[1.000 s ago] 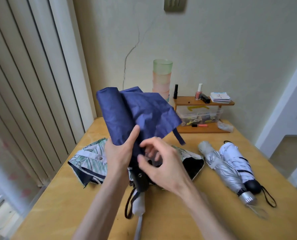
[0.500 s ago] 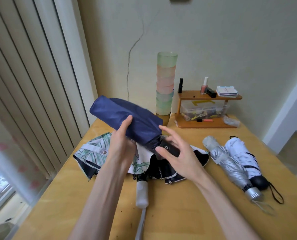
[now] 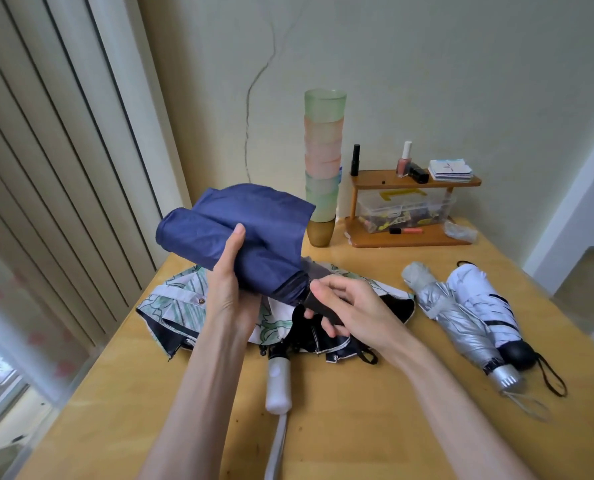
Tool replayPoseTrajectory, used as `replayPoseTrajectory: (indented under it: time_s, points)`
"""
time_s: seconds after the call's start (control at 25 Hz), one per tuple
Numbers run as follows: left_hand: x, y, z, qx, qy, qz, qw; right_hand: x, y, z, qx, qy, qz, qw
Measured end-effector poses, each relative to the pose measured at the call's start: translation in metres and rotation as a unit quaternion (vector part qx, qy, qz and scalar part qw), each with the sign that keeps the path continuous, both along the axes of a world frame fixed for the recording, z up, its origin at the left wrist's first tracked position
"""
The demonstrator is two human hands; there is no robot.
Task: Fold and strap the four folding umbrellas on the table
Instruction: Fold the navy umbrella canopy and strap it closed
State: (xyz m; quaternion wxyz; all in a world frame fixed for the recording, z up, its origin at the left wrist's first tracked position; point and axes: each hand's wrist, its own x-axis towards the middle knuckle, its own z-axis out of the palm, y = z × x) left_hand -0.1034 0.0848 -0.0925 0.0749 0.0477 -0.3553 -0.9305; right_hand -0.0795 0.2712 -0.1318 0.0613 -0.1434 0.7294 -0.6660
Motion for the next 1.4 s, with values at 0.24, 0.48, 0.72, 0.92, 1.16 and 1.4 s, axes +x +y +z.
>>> replayPoseTrajectory:
  time_s: [0.24,0.48,0.72,0.92,1.16,1.4]
  points:
    - [-0.008,0.000,-0.006,-0.001,-0.002,0.054,0.999,-0.006,-0.002,-0.013,0.041,0.086,-0.078,0.992]
    - [-0.015,-0.017,-0.011,0.008,0.053,0.034,0.998,-0.004,-0.004,-0.014,0.028,0.031,-0.009,0.999]
    - [-0.012,-0.017,-0.009,-0.001,0.032,0.067,0.997,-0.003,-0.006,-0.019,0.045,0.089,-0.038,0.994]
    - [-0.014,-0.021,-0.012,0.030,0.026,0.032,0.999,-0.002,-0.009,-0.016,0.059,0.081,0.009,0.995]
    - [-0.025,-0.027,-0.022,0.039,0.035,0.036,0.998,0.000,-0.013,-0.017,0.056,0.100,-0.033,0.993]
    - [-0.027,-0.023,-0.024,0.001,0.041,0.057,0.998,-0.002,-0.015,-0.018,0.057,0.098,-0.017,0.993]
